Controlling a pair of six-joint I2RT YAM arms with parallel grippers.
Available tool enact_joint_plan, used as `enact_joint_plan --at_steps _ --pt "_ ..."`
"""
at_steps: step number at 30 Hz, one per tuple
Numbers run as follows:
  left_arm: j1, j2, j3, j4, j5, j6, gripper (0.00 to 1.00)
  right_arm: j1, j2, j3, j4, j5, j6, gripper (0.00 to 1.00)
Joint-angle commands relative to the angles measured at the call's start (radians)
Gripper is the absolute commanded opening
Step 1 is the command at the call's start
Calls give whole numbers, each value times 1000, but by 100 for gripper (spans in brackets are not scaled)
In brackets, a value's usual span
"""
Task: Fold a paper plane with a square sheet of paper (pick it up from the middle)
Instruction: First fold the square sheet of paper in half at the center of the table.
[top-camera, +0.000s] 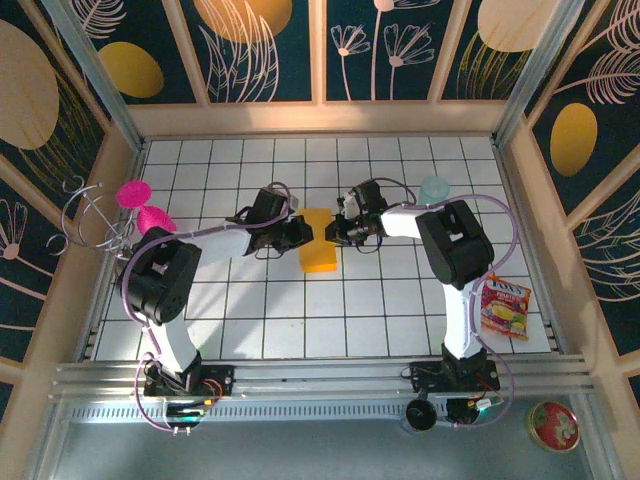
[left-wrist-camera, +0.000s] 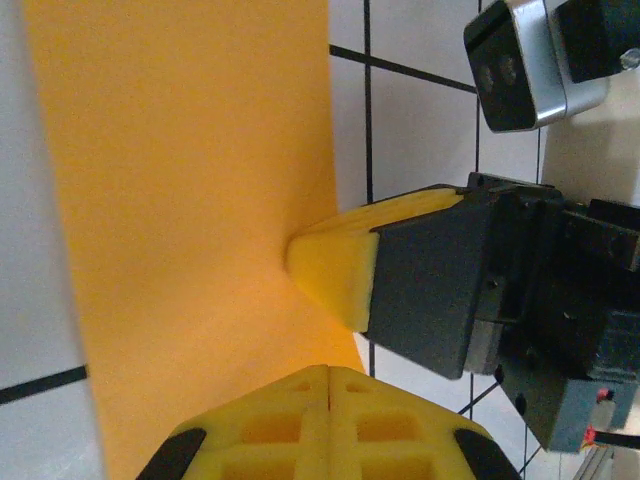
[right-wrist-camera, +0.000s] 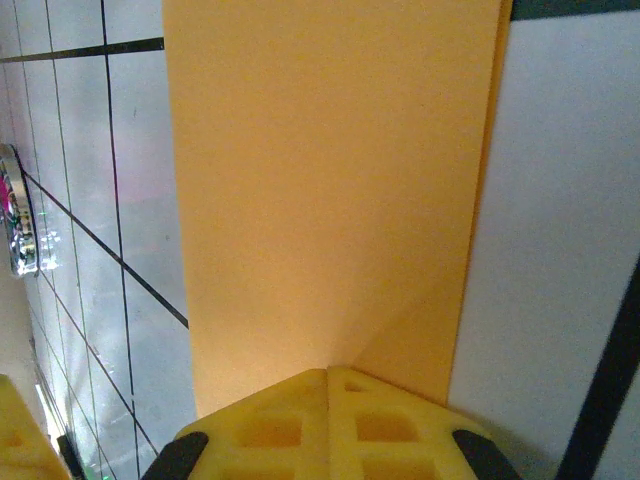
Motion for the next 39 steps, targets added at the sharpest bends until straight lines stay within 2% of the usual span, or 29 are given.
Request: enact_joint_plan --at_steps 1,6,20,32,35,39 --pt "-18 48 -12 39 57 -28 0 -43 181 -109 -218 420 -37 0" --pt "-20 81 -76 25 84 -3 0 -44 188 -102 -220 414 -37 0" --pt "-31 -32 -286 -144 -20 149 0 -43 192 -119 -207 441 -17 0" --pt "-62 -185 -293 -247 -90 249 0 -26 163 -135 -170 452 6 0" --pt "-63 -242 -274 -244 -132 234 0 -21 131 -115 -163 416 2 0" --pt "-61 -293 -246 -172 -202 170 0 -14 47 -41 -134 309 -2 0"
